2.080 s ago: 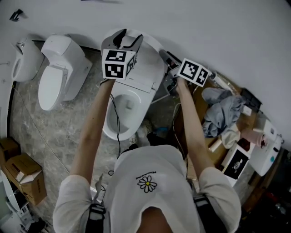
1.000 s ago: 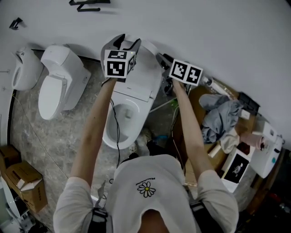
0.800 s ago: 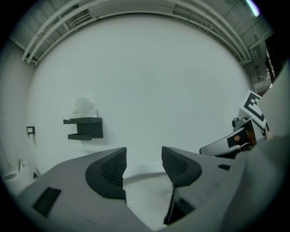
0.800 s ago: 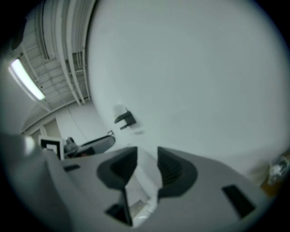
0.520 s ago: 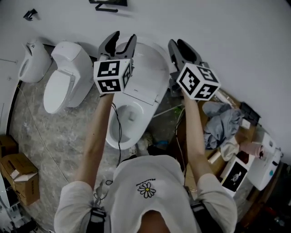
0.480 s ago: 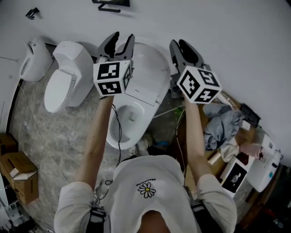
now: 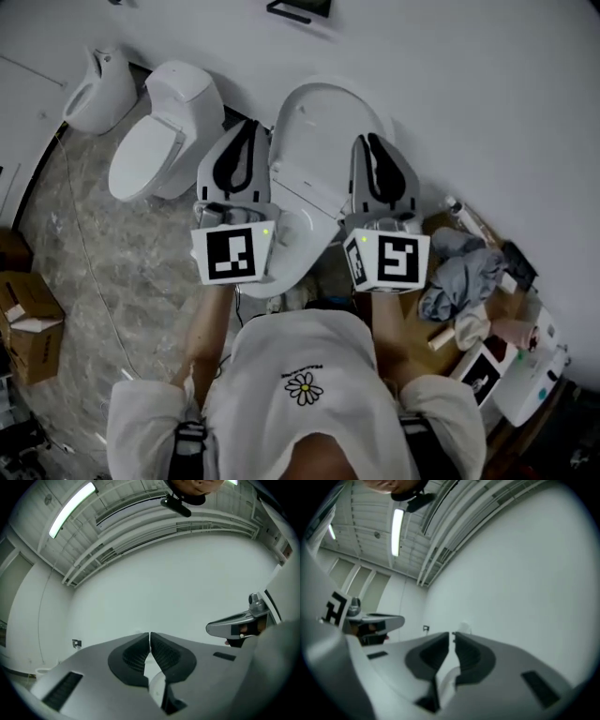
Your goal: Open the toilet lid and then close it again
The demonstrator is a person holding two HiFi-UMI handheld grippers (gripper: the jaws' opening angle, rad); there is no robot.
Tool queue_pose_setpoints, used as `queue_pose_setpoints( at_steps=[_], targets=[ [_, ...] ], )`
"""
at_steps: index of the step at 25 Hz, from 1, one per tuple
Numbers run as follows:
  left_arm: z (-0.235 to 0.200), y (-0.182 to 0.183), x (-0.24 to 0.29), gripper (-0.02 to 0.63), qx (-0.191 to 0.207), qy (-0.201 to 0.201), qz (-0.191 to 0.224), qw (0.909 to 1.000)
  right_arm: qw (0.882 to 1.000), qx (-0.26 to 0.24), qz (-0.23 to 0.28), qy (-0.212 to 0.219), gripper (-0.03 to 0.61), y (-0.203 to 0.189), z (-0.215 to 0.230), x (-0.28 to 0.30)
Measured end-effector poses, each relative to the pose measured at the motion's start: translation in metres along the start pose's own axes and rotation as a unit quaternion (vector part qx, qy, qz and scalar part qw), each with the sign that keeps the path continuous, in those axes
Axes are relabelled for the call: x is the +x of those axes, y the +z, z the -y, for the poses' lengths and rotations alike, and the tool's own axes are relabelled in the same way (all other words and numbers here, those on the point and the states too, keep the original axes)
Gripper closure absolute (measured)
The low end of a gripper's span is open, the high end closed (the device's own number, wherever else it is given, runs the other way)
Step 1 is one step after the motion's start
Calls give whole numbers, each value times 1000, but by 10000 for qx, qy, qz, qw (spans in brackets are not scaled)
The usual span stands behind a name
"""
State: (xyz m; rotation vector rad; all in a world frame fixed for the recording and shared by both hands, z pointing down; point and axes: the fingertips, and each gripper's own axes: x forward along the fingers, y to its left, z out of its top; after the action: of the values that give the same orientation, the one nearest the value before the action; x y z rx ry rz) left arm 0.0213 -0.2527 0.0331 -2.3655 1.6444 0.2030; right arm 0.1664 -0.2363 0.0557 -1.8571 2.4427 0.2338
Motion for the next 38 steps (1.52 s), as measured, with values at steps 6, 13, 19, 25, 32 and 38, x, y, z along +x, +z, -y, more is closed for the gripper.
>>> queue_pose_setpoints(
  at_steps=[6, 13, 19, 25, 32, 38],
  targets=[
    [-4, -20, -43, 588, -237, 20, -323, 9992, 9998, 128, -65, -158, 540, -16, -33, -29],
    [-4, -31, -54, 588, -356, -41, -462, 9983, 9990, 91, -226, -367, 540, -27, -41, -48],
    [0, -36, -49, 588, -433, -129, -501, 9977, 9984, 131, -242, -487, 540, -30, -37, -51],
    [7, -50, -31, 589, -457, -347, -698, 9959, 9969, 220, -437, -614, 538, -44, -14, -43],
    [16, -78, 37, 541, -518, -829, -756, 9923, 9946, 306, -629, -762, 518, -63, 39, -7],
    [39, -124, 115, 381, -418, -1358, -933, 9854, 9924, 294, -951, -725, 399, -97, 89, 40]
  ],
)
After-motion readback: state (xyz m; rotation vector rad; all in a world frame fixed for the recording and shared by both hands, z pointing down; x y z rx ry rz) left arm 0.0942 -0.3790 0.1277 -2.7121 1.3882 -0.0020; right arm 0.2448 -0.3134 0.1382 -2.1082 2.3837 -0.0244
